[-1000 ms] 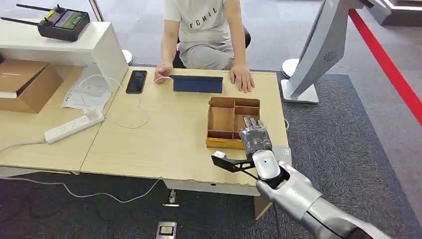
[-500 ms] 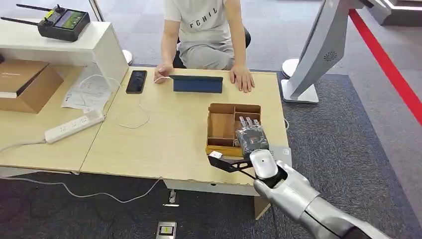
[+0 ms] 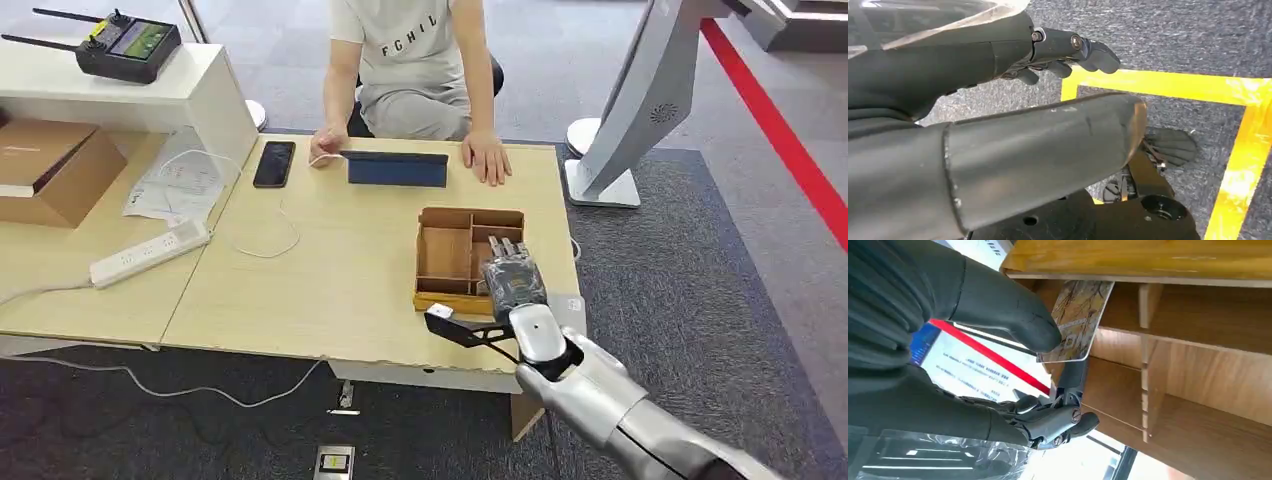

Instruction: Pass the card to the sensor for recognition and then transmit it.

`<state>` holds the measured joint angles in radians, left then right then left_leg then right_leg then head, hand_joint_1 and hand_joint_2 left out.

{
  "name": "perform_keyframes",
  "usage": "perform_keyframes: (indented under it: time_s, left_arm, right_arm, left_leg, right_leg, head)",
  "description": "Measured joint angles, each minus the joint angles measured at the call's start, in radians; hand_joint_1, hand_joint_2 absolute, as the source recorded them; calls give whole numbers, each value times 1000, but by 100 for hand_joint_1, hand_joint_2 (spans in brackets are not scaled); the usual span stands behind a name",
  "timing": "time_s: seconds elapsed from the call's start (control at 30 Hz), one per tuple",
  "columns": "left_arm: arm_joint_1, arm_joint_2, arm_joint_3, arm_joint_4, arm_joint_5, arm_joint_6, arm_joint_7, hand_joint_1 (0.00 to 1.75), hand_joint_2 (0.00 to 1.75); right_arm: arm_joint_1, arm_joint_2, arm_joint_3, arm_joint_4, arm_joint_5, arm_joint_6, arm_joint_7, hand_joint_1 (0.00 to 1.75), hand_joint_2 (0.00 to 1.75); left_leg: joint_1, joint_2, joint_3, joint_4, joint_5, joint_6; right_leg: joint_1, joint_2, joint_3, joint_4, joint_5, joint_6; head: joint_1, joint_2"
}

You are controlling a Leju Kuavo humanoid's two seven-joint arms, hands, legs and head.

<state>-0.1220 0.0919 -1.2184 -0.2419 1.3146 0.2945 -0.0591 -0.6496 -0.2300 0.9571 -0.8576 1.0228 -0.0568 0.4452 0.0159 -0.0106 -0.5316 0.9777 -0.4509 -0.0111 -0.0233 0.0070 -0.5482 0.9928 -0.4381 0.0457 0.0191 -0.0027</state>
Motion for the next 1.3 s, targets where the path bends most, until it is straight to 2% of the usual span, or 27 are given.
perform_keyframes:
  time_s: [0.77, 1.3]
  left_arm:
    - [0, 12, -2, 0, -25, -19, -27, 0, 0]
    - [0, 13, -3, 0, -22, -19, -27, 0, 0]
  right_arm:
    - [24, -25, -23, 22, -21, -71, -8, 175, 175]
    - [24, -13, -23, 51, -29, -104, -31, 175, 175]
  left_leg:
    - [0, 0, 0, 0, 0, 0]
    - [0, 0, 2, 0, 0, 0]
  right_leg:
    - [0, 0, 0, 0, 0, 0]
    - [0, 0, 2, 0, 0, 0]
  head:
    - [0, 0]
    - [0, 0]
